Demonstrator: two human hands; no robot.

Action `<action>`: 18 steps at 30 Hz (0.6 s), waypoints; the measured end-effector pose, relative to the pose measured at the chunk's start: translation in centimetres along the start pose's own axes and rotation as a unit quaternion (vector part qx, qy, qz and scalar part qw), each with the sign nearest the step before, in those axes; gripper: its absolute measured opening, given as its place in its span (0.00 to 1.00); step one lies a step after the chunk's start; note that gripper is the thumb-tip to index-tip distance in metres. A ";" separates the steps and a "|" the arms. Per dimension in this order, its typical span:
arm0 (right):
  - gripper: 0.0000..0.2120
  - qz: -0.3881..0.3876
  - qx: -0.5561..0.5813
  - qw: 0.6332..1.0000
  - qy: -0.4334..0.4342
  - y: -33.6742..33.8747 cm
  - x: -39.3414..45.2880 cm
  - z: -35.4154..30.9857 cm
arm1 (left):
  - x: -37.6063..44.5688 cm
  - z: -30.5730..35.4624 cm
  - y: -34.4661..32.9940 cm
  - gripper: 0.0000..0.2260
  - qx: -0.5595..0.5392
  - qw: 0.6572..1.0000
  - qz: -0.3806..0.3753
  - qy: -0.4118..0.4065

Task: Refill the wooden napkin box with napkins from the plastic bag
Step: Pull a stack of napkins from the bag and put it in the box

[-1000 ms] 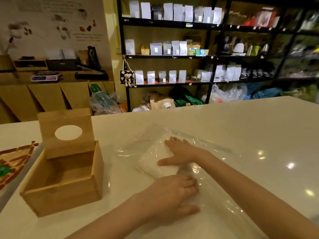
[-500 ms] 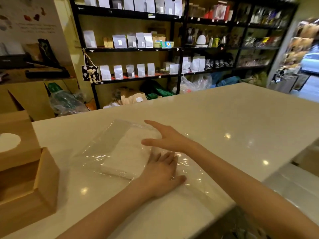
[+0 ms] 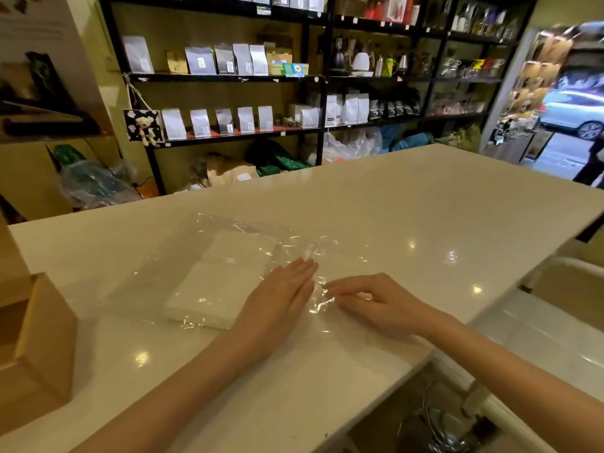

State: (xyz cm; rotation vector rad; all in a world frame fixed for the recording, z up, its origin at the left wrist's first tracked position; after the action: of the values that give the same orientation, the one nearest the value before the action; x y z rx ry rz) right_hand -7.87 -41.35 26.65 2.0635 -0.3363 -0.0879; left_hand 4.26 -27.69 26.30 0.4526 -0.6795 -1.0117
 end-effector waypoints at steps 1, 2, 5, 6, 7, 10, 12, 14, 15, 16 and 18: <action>0.17 -0.012 -0.017 0.999 0.037 -0.9 0.6 -0.5 | 0.0 0.3 0.4 0.20 -0.037 0.999 0.004 -0.003; 0.20 -0.021 -0.054 0.995 0.076 -1.8 1.3 -0.9 | 0.0 0.5 0.9 0.21 -0.047 0.999 0.001 -0.011; 0.23 -0.002 -0.205 0.965 0.165 -3.7 3.5 -2.7 | 0.1 -0.6 3.3 0.27 0.002 1.000 0.012 0.011; 0.25 -0.013 -0.233 0.958 0.170 -4.0 4.0 -3.6 | 0.1 -1.4 4.5 0.27 0.012 0.998 0.034 0.044; 0.27 -0.031 -0.246 0.953 0.172 -4.4 4.6 -4.3 | -0.1 -2.3 5.6 0.27 0.019 0.995 0.061 0.080; 0.29 -0.010 -0.297 0.932 0.207 -5.6 6.1 -6.6 | -1.6 -4.9 8.0 0.22 0.033 0.976 0.125 0.176; 0.33 -0.006 -0.312 0.927 0.209 -6.4 7.3 -7.6 | -2.8 -5.8 8.5 0.22 0.039 0.968 0.127 0.213; 0.37 -0.015 -0.328 0.922 0.205 -6.9 8.2 -8.9 | -3.7 -6.5 8.6 0.22 0.074 0.961 0.114 0.241; 0.34 0.001 -0.321 0.924 0.207 -7.3 8.6 -9.1 | -3.8 -6.8 8.5 0.22 0.093 0.959 0.104 0.246; 0.32 -0.007 -0.316 0.929 0.194 -7.2 8.7 -9.6 | -3.8 -7.0 8.5 0.22 0.108 0.957 0.102 0.248; 0.31 0.018 -0.318 0.925 0.207 -7.5 9.2 -10.1 | -3.9 -7.4 8.8 0.22 0.133 0.954 0.107 0.247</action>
State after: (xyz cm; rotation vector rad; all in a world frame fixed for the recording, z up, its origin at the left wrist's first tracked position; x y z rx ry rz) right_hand 4.49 -31.89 25.94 1.3816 -0.0626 0.2333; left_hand 13.48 -19.89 25.46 0.8165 -0.3983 -0.5659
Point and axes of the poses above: each hand's wrist, its own x-axis towards the middle knuckle, its own y-axis out of the back of the hand, z = x × y, the point moved 2 cm from there along x, towards the middle knuckle, and after that the axes turned 14 degrees about -x, right-handed, at the moved point
